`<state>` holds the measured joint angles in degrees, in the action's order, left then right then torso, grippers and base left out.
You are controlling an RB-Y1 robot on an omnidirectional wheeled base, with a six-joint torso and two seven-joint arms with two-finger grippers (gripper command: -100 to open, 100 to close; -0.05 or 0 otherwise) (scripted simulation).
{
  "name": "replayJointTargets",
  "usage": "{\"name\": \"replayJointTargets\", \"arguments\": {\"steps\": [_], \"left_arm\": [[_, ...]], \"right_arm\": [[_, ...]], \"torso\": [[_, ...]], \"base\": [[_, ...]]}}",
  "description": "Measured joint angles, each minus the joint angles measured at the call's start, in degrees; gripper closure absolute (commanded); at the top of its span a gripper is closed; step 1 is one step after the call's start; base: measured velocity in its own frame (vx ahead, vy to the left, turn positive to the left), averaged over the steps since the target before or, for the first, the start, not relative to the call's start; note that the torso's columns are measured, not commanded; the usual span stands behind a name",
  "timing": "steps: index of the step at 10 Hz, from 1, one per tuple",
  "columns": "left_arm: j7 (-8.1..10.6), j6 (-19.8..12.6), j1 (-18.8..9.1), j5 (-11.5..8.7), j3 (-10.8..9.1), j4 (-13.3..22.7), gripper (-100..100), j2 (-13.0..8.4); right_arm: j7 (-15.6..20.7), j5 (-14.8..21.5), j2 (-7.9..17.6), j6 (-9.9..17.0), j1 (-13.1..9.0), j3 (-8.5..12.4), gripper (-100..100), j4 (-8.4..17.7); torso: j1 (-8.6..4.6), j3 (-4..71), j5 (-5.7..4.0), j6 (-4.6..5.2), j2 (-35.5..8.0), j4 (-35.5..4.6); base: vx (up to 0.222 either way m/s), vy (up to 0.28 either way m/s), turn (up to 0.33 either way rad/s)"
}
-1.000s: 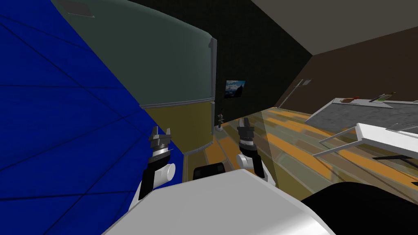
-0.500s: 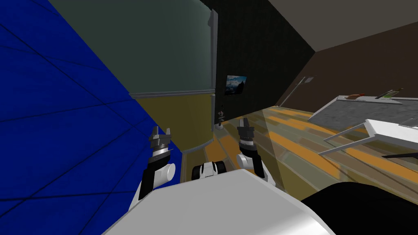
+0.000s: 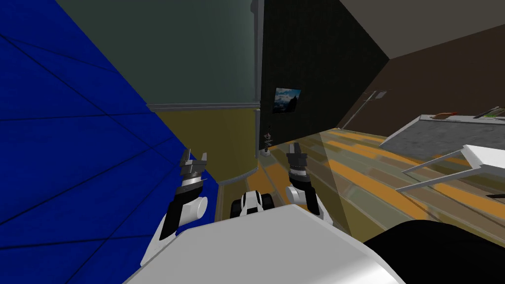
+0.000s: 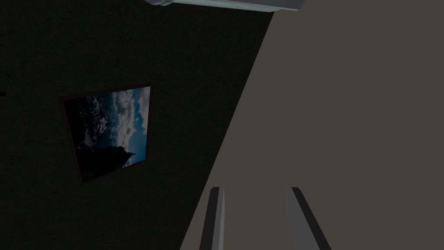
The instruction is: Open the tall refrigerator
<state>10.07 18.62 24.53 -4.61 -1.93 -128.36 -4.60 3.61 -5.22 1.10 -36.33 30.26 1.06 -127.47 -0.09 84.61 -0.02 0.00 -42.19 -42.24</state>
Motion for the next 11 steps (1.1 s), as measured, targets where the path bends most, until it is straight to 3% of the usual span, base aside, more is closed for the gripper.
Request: {"name": "replayJointTargets", "arguments": {"steps": [5, 11], "left_arm": [[0.08, -6.4, -5.4, -1.2, -2.31, -1.6, -100, -4.9], [0.07, -15.3, -12.7, -2.6, -5.14, -3.1, -100, -7.1]], "right_arm": [[0.0, 0.0, 0.0, 0.0, 0.0, 0.0, 0, 0.0], [0.0, 0.0, 0.0, 0.0, 0.0, 0.0, 0, 0.0]], "torso": [[0.10, 0.0, 0.02, 0.00, -0.1, 0.0], [0.14, 0.0, 0.04, -0.01, -0.1, 0.0]], "base": [[0.106, -0.134, 0.091], [0.086, -0.137, 0.092]]}}
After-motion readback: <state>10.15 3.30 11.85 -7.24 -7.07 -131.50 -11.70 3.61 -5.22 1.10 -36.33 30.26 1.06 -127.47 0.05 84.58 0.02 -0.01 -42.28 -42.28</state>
